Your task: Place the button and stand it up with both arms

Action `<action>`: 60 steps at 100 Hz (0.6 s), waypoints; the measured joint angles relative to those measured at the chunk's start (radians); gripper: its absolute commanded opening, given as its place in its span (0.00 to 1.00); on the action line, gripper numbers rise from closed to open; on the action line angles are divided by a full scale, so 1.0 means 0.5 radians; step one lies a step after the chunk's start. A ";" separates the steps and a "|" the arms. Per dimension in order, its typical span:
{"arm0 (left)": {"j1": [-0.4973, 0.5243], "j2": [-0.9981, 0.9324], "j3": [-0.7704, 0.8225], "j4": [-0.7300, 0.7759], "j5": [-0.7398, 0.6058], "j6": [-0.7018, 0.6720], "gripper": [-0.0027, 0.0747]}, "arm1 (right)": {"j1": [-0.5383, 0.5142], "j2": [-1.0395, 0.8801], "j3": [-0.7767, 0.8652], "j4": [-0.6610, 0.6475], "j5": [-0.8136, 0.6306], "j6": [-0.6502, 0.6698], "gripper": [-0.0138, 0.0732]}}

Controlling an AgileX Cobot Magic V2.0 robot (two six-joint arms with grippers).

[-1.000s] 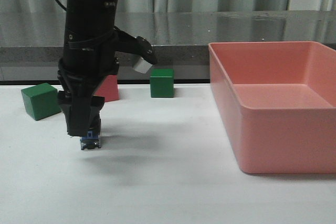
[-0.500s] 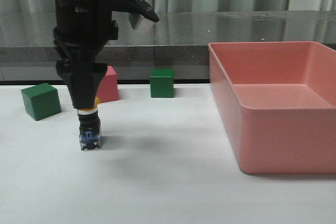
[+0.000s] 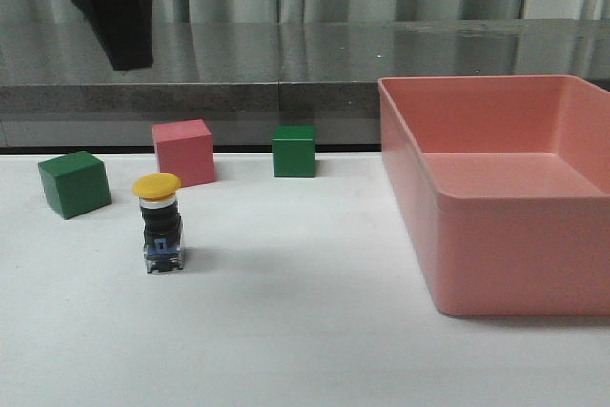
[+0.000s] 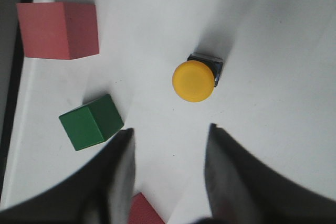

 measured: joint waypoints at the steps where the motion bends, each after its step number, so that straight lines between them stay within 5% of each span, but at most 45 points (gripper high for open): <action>1: 0.000 -0.015 0.000 0.000 0.003 0.000 0.12 | 0.000 0.000 0.000 0.000 0.000 0.000 0.09; 6: 0.000 -0.065 0.000 -0.001 0.004 0.000 0.01 | 0.000 0.000 0.000 0.000 0.000 0.000 0.09; 33: 0.053 -0.378 0.018 -0.062 -0.065 -0.182 0.01 | 0.000 0.000 0.000 0.000 0.000 0.000 0.09; 60: 0.382 -0.858 0.457 -0.309 -0.720 -0.213 0.01 | 0.000 0.000 0.000 0.000 0.000 0.000 0.09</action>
